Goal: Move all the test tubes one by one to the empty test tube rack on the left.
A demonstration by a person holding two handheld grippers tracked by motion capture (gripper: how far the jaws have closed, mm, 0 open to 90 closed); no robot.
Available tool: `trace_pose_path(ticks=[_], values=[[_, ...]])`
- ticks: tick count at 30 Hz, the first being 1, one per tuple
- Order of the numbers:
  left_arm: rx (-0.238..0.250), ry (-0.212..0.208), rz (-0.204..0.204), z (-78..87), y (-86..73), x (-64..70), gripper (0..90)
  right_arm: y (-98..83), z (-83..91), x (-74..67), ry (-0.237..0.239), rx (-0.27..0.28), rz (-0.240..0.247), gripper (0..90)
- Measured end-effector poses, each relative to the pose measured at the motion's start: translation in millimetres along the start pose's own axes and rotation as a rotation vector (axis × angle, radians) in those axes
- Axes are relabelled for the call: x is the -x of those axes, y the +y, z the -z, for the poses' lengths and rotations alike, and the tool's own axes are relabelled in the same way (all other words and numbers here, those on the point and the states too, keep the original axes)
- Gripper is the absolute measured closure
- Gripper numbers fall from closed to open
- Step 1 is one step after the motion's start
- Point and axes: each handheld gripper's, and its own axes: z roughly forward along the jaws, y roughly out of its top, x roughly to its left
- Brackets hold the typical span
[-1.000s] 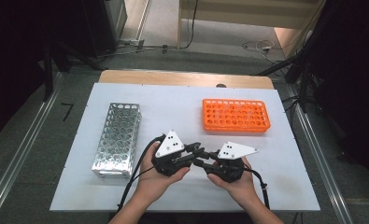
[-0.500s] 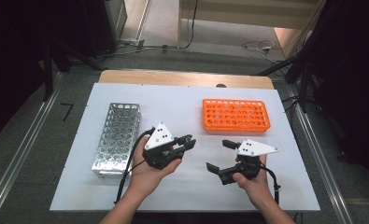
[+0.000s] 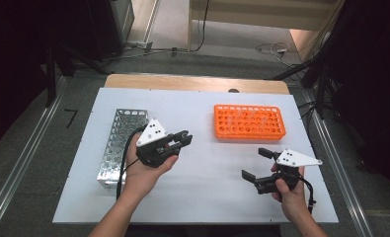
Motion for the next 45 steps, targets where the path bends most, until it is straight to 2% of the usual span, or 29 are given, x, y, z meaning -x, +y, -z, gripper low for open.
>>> trace_pose_path(ticks=[6,9,12,16,25,30,34,45], values=[[0.016,0.041,0.019,8.2,7.5,-18.6,75.1,-8.4,17.8,18.3,-0.038,0.020,-0.017,0.0],[0.029,0.066,0.027,12.0,10.9,-29.0,75.1,-12.8,23.2,26.6,-0.080,0.016,0.001,0.0],[0.036,0.088,0.035,15.1,12.7,-40.0,75.1,-18.8,26.6,35.3,-0.083,0.021,-0.036,0.0],[0.035,0.120,0.051,17.4,12.6,-55.2,75.1,-22.6,28.0,40.6,-0.093,0.016,-0.048,0.0],[0.048,0.193,0.088,19.0,12.4,-86.9,75.2,-25.7,26.8,42.3,-0.089,0.011,-0.049,0.0],[0.045,0.237,0.084,17.9,12.4,-101.2,75.2,-26.1,27.3,42.6,-0.093,0.011,-0.054,0.0],[0.068,0.265,0.113,17.9,12.5,-114.8,75.2,-26.9,28.1,43.5,-0.093,0.016,-0.058,0.0],[0.069,0.371,0.125,12.6,10.3,-140.5,75.2,-27.6,26.4,43.0,-0.087,0.010,-0.058,0.0]])
